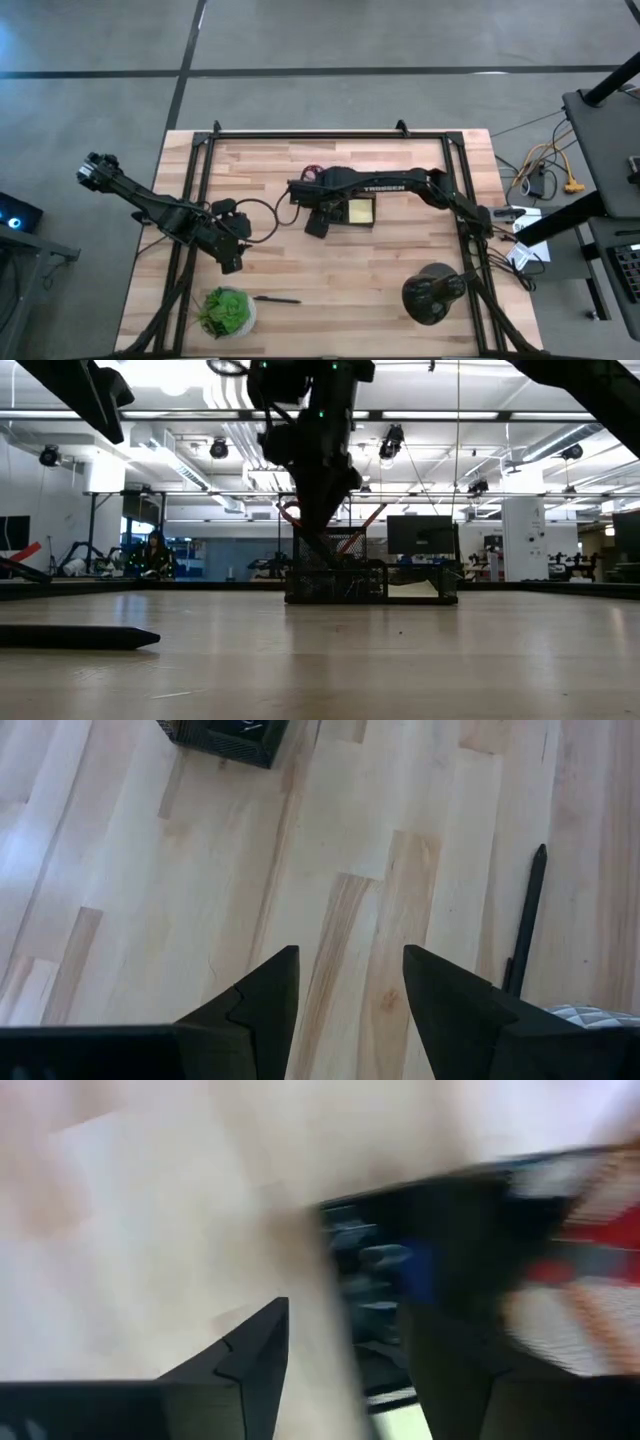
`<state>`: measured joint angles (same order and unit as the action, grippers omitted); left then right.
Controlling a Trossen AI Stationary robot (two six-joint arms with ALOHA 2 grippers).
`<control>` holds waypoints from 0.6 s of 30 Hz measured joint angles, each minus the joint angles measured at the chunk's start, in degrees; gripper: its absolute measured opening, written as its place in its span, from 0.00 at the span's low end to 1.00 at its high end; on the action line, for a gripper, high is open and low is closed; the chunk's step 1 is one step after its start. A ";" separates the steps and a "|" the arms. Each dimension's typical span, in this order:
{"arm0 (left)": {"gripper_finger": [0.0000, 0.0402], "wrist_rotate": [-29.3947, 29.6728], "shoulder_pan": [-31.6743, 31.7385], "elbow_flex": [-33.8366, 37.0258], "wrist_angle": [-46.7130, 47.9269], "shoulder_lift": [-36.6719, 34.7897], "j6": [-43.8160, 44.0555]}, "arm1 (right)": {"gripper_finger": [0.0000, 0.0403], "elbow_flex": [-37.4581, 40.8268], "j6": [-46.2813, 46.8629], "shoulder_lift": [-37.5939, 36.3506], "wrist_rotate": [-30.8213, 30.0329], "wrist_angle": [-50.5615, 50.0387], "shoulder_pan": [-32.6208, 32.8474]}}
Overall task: Pick and place office supplies into organizer
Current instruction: Put the black pen into the desk organizer
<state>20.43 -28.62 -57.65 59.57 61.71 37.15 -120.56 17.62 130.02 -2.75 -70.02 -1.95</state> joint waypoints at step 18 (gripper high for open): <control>0.41 -0.70 0.00 4.93 -5.97 -0.03 -1.46 | 0.45 0.05 -11.86 4.67 3.25 23.78 20.49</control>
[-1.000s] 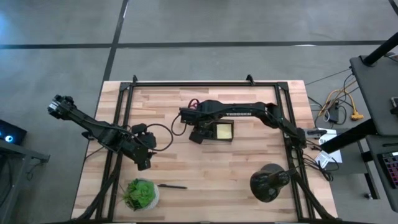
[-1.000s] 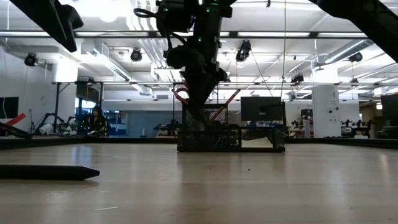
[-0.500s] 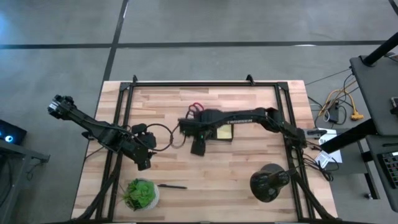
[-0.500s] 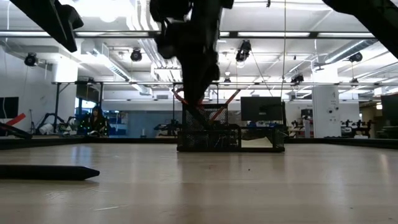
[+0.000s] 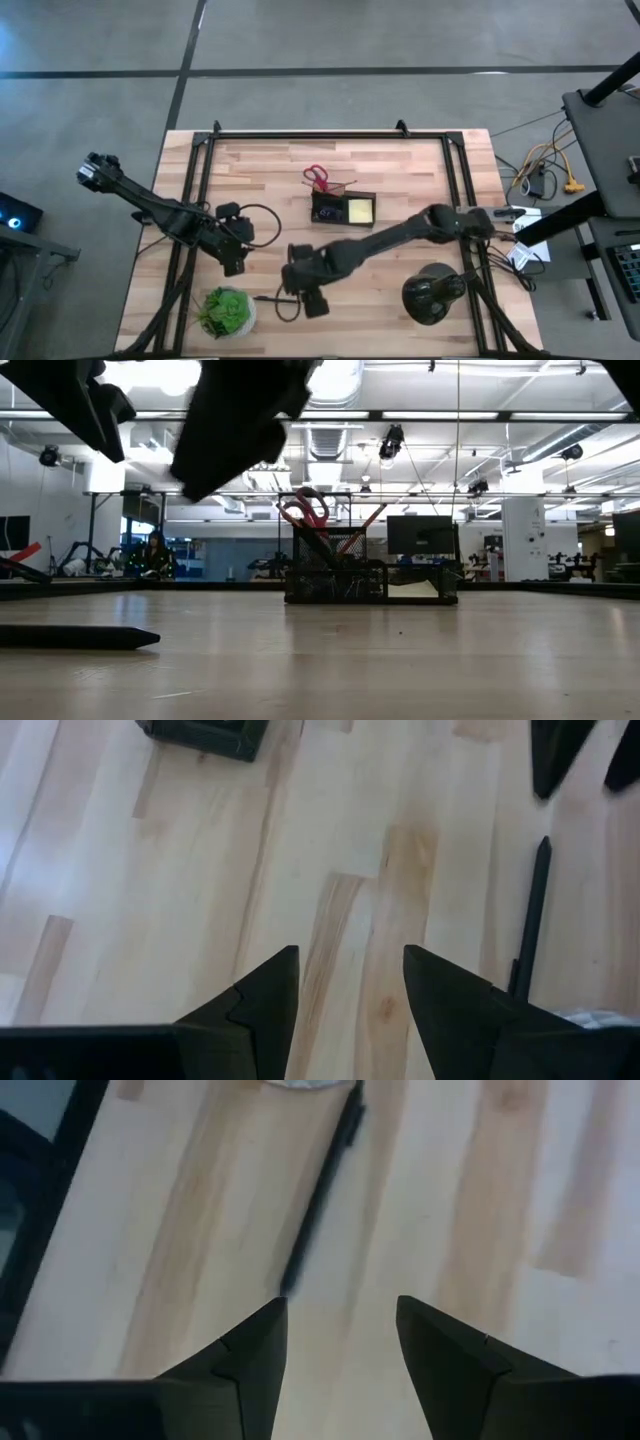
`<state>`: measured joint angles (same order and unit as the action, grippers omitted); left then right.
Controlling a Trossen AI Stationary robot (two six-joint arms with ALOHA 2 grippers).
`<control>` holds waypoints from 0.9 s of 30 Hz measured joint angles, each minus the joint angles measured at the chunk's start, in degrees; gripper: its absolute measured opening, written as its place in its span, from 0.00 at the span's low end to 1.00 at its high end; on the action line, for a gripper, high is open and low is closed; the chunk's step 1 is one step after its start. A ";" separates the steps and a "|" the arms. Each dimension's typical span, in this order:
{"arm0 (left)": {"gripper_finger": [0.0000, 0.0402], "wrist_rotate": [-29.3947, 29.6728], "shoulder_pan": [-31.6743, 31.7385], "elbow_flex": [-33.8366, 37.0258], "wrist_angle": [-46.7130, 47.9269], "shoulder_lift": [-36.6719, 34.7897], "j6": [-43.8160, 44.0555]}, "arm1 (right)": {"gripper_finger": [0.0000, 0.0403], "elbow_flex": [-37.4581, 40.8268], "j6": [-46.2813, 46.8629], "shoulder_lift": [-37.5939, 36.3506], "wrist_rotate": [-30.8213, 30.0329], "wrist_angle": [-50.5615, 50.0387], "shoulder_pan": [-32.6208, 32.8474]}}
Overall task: Pick and place office supplies into organizer
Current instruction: Put the black pen into the desk organizer
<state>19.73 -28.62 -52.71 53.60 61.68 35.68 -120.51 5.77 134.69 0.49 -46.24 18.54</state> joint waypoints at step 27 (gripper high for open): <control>0.41 -0.70 0.00 1.15 -0.60 0.03 -0.09 | 0.39 4.66 12.25 6.93 -7.09 13.97 4.83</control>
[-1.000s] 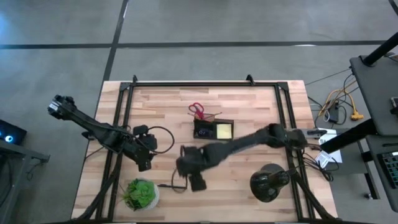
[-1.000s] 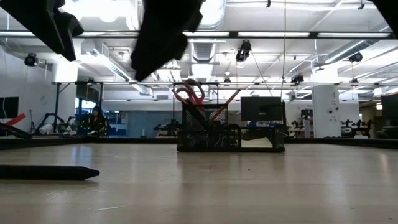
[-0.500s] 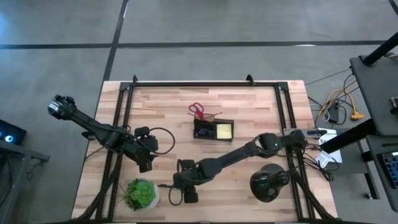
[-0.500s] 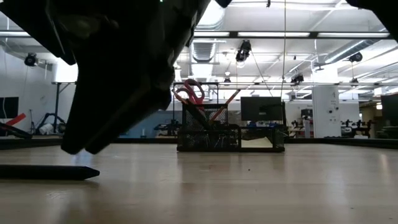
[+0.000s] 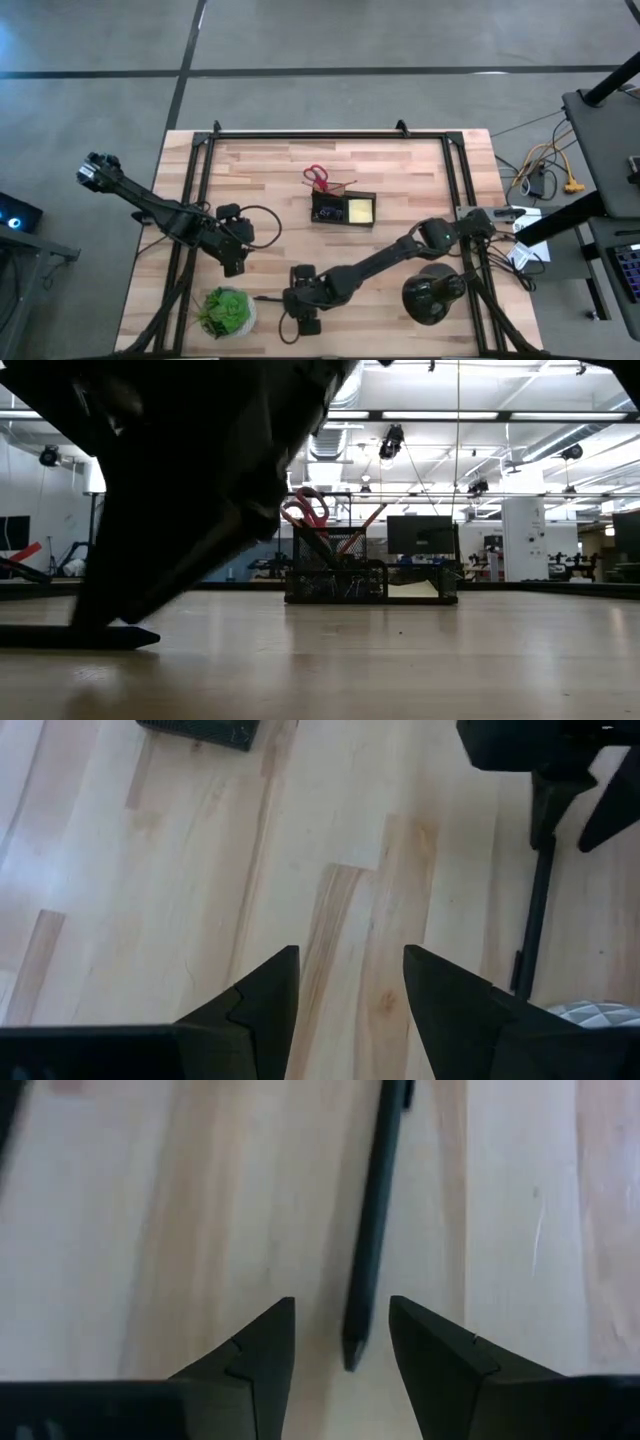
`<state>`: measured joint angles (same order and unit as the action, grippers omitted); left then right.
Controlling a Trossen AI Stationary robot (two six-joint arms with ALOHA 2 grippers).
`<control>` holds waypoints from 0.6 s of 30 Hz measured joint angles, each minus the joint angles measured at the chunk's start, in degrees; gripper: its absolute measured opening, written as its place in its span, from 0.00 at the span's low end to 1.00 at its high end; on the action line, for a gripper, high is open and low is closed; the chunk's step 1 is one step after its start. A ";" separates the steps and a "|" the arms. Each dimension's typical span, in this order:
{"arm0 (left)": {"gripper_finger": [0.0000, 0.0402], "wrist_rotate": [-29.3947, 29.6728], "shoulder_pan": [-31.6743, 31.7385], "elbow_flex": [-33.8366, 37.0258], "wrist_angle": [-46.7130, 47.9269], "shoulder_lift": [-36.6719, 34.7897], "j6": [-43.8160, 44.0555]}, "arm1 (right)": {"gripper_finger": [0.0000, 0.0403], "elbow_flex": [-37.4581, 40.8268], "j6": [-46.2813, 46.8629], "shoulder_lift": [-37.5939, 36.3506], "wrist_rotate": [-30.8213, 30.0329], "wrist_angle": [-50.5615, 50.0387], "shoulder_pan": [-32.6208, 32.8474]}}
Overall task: Pick and place office supplies into organizer
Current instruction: Put the black pen into the desk organizer
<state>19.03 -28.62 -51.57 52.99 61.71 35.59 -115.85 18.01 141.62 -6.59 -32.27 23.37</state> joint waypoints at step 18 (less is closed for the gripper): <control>0.41 -0.31 -0.02 0.65 0.00 0.00 0.02 | 0.20 5.76 -0.44 -0.50 -3.87 2.63 -0.02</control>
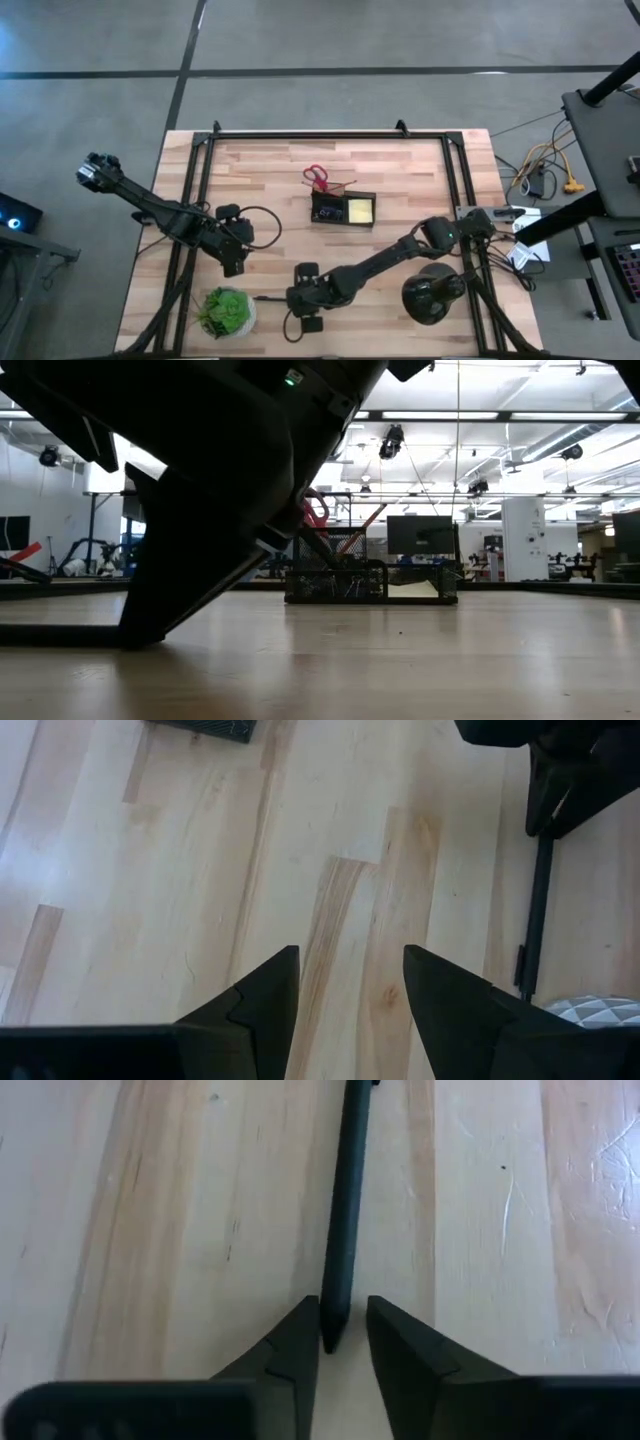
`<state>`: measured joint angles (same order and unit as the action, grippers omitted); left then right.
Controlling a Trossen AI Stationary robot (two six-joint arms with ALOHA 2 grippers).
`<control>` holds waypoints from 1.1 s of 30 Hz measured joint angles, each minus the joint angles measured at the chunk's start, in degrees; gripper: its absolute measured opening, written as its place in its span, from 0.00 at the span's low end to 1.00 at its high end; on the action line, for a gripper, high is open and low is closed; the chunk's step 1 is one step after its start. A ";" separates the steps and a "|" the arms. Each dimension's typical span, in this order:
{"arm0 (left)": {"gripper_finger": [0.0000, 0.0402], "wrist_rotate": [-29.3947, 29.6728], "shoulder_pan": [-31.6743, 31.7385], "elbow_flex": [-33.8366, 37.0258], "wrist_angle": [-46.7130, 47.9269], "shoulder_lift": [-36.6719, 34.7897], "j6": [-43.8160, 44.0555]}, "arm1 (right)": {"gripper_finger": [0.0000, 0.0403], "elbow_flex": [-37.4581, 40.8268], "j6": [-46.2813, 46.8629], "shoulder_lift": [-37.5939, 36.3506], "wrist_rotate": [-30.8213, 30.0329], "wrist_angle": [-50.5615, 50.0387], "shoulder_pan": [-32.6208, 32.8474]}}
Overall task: Pick and place office supplies into organizer
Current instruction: Put the black pen into the desk organizer
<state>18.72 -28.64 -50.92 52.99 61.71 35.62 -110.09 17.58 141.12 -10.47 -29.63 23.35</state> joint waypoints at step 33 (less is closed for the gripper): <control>0.41 14.42 0.15 -3.73 9.95 -4.97 2.79 | 0.02 -3.71 6.17 -4.42 -4.93 -4.94 -7.04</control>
<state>33.14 -28.49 -54.65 62.94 56.74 38.40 -113.80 23.75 136.70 -15.40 -34.58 16.32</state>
